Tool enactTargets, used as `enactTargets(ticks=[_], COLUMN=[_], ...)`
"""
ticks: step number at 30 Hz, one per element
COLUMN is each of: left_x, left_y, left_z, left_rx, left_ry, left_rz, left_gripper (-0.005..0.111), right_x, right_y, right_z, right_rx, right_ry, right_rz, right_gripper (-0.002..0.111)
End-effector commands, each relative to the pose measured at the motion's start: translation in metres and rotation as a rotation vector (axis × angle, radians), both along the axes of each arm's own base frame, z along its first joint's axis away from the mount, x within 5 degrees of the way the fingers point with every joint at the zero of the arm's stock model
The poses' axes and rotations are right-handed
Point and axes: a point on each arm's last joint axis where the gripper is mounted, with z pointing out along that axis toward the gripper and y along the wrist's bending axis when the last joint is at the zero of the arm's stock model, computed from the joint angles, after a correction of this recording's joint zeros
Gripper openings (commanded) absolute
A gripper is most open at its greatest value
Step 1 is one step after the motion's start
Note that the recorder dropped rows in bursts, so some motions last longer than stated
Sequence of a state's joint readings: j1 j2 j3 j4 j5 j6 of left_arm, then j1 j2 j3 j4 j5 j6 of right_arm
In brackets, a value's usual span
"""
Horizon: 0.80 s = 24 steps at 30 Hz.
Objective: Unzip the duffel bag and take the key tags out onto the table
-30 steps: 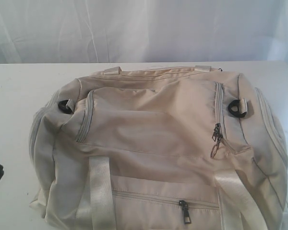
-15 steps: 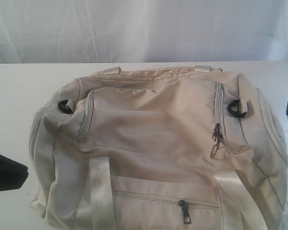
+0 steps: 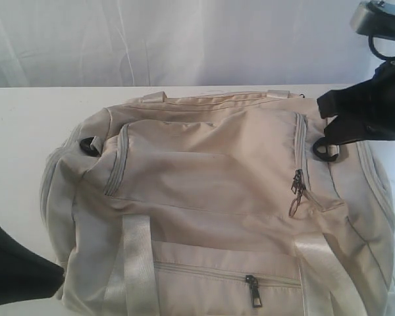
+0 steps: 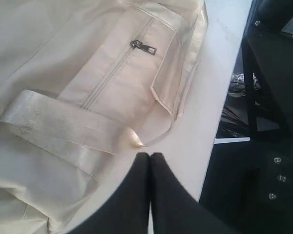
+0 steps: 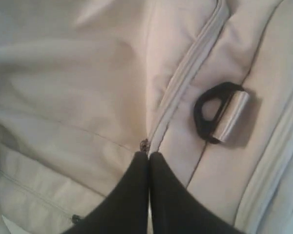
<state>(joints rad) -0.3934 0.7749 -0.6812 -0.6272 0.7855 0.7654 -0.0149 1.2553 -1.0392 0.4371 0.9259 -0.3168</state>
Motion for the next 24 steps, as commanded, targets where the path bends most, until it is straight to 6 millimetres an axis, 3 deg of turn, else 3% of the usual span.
enactTargets(ticks=[1, 5, 9, 17, 20, 24], left_x=[0.001, 0.003, 0.003, 0.003, 0.003, 0.003], left_y=[-0.004, -0.004, -0.004, -0.004, -0.004, -0.004], left_z=[-0.005, -0.006, -0.006, -0.006, -0.006, -0.006], left_rx=[0.008, 0.012, 0.011, 0.011, 0.011, 0.011], left_ry=[0.032, 0.041, 0.038, 0.037, 0.037, 0.037], left_rz=[-0.024, -0.024, -0.021, -0.02, -0.02, -0.02], left_gripper=[0.0, 0.0, 0.0, 0.0, 0.0, 0.0], right_x=[-0.014, -0.038, -0.056, -0.049, -0.043, -0.037], right_y=[0.018, 0.027, 0.025, 0.036, 0.037, 0.036], right_z=[0.003, 0.004, -0.013, -0.046, -0.054, -0.066], right_rx=[-0.068, -0.211, -0.312, -0.274, -0.287, -0.349], right_ry=[-0.009, -0.029, 0.026, 0.006, 0.007, 0.022], right_rz=[0.122, 0.113, 0.076, 0.162, 0.175, 0.205], right_gripper=[0.0, 0.0, 0.0, 0.002, 0.017, 0.048])
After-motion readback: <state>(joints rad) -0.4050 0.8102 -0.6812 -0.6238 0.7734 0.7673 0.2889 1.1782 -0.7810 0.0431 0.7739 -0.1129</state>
